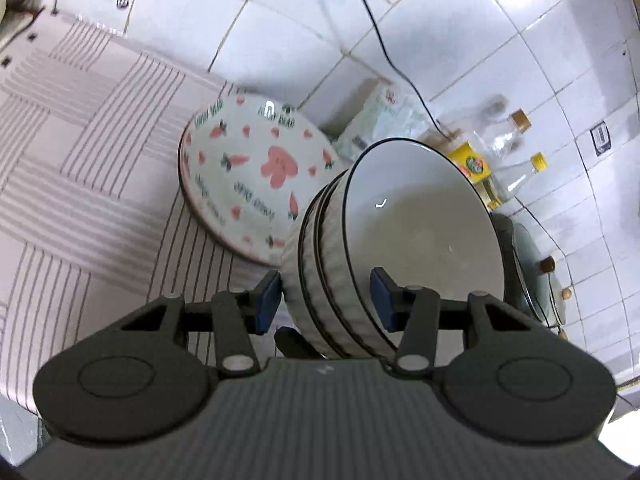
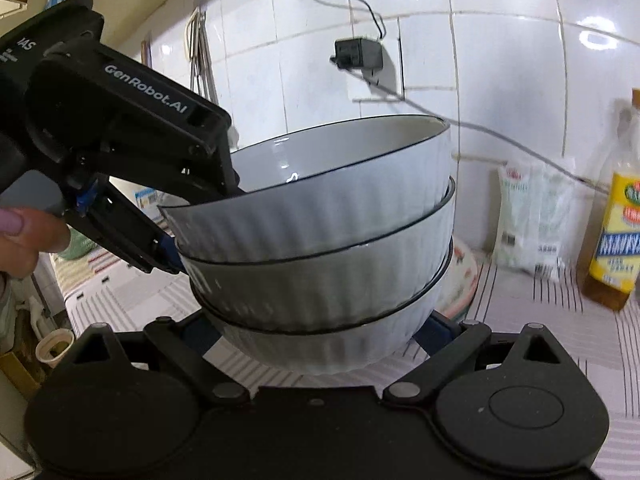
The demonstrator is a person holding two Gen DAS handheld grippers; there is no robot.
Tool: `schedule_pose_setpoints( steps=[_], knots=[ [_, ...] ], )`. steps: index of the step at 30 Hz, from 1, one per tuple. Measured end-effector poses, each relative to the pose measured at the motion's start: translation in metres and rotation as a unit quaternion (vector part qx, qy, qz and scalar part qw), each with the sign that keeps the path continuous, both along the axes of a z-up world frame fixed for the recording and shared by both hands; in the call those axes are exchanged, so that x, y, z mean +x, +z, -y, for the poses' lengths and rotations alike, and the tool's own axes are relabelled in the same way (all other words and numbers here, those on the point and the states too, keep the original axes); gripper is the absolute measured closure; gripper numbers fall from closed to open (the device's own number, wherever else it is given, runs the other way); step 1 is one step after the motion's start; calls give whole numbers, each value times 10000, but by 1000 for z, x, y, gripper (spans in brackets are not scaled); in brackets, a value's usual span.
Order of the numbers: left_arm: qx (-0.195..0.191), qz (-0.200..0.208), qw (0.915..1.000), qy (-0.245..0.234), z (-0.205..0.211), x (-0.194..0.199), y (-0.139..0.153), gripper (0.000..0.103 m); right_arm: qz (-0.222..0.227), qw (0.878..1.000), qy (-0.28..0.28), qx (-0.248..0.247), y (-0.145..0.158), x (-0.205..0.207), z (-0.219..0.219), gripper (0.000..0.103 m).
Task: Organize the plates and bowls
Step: 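Carry the bowl stack onto the pink bunny plate and open the left gripper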
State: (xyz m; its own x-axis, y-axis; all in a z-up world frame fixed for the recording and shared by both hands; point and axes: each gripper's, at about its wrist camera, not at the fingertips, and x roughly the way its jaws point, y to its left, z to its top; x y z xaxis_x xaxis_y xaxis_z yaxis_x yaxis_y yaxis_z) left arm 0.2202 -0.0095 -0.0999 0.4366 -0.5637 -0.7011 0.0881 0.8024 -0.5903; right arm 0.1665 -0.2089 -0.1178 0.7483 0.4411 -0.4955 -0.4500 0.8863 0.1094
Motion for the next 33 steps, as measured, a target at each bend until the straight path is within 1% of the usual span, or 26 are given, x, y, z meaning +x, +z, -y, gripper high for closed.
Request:
schedule_pose_setpoints(
  steps=[4, 7, 11, 19, 25, 29, 33],
  knots=[
    [107, 33, 9999, 74, 2, 20, 7, 56, 25, 9999, 102, 35, 4, 22, -2, 3],
    [183, 76, 9997, 111, 2, 35, 6, 56, 66, 9997, 244, -1, 1, 43, -2, 3],
    [242, 63, 9995, 180, 3, 56, -4, 56, 92, 9992, 378, -47, -7, 67, -1, 3],
    [319, -24, 9991, 278, 4, 89, -31, 56, -91, 9989, 458, -28, -31, 103, -3, 3],
    [303, -209, 9988, 336, 4, 104, -48, 56, -214, 9984, 508, -103, -49, 117, -5, 3],
    [330, -217, 9979, 505, 3, 101, -55, 56, -287, 9978, 573, -138, -57, 121, -8, 4],
    [483, -256, 9974, 479, 7, 102, -59, 56, -320, 9977, 556, -214, -62, 119, -8, 4]
  ],
)
